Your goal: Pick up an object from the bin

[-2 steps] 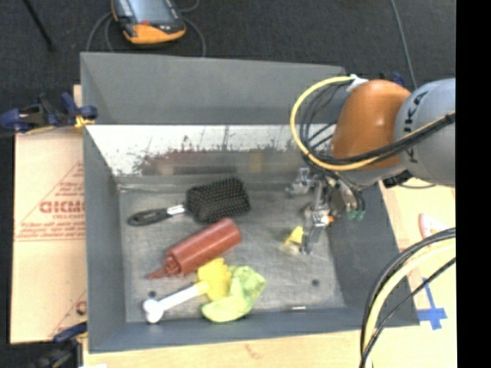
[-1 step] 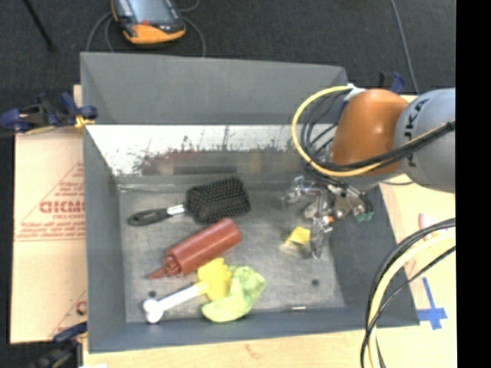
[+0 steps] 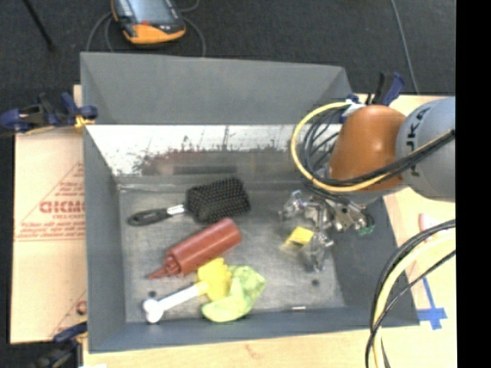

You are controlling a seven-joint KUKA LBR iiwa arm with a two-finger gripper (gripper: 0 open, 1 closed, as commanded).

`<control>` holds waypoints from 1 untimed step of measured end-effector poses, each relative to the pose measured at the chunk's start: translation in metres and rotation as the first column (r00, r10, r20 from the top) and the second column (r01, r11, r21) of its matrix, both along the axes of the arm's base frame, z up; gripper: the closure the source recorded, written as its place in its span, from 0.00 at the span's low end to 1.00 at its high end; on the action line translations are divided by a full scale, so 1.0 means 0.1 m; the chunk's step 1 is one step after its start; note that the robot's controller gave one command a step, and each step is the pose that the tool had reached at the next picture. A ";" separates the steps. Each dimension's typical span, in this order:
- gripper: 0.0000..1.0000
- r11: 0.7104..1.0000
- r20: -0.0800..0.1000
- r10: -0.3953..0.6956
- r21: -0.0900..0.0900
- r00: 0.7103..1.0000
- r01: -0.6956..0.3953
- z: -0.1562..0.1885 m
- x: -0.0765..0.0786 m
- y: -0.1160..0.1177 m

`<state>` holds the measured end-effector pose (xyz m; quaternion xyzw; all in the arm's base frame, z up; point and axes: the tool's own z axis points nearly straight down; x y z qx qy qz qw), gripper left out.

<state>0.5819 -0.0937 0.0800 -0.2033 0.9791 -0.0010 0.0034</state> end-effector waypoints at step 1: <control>1.00 0.997 0.002 0.076 -0.002 0.997 -0.076 -0.07 -0.13 0.05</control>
Offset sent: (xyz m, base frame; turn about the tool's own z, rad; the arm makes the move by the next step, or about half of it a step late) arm 0.0000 0.0000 0.0000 0.0000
